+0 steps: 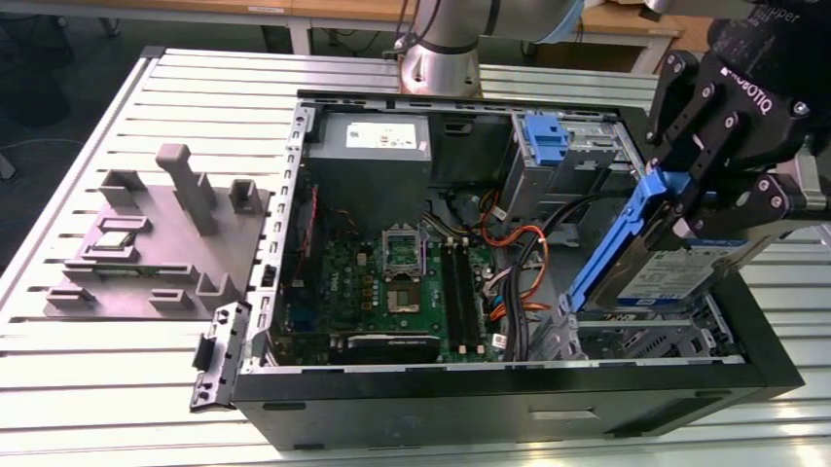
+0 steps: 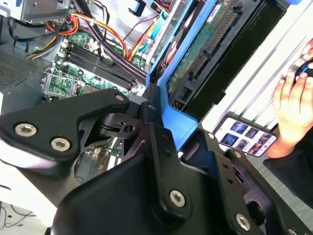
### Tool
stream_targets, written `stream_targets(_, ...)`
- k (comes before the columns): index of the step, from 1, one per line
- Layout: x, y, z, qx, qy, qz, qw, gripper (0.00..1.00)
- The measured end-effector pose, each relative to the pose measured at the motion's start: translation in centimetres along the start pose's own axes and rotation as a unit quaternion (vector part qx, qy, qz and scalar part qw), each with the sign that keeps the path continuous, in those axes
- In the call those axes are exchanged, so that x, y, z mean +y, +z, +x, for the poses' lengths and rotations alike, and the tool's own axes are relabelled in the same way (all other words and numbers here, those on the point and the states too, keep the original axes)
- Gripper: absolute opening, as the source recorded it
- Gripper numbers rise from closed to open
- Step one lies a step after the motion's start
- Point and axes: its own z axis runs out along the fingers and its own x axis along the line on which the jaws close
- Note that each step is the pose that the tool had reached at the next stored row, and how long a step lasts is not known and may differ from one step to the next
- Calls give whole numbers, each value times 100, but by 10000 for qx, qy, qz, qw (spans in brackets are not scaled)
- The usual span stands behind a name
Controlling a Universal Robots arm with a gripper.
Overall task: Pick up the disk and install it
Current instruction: 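Insert the disk into the insertion slot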
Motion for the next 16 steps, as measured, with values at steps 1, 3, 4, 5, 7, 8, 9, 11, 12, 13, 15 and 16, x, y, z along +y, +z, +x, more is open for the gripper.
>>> stream_targets(1,0,6,1,0,-1,-4,10000,37)
stream_targets(3,-3,19,5,0,-1,-5,10000,37)
stream_targets(4,-5,26,7,1,-1,-5,10000,37)
stream_targets(5,-7,34,9,0,-1,-5,10000,37)
stream_targets(7,-9,50,12,1,-1,-5,10000,37)
stream_targets(8,-10,57,13,1,-1,-5,10000,37)
stream_targets(9,-11,65,14,1,-1,-5,10000,37)
stream_targets(11,-13,81,16,1,-1,-5,10000,37)
stream_targets(12,-14,90,16,0,-1,-5,10000,37)
stream_targets(13,-14,95,16,1,-1,-5,10000,37)
stream_targets(15,-14,95,16,1,-1,-5,10000,37)
stream_targets(16,-14,95,17,2,-1,-5,10000,37)
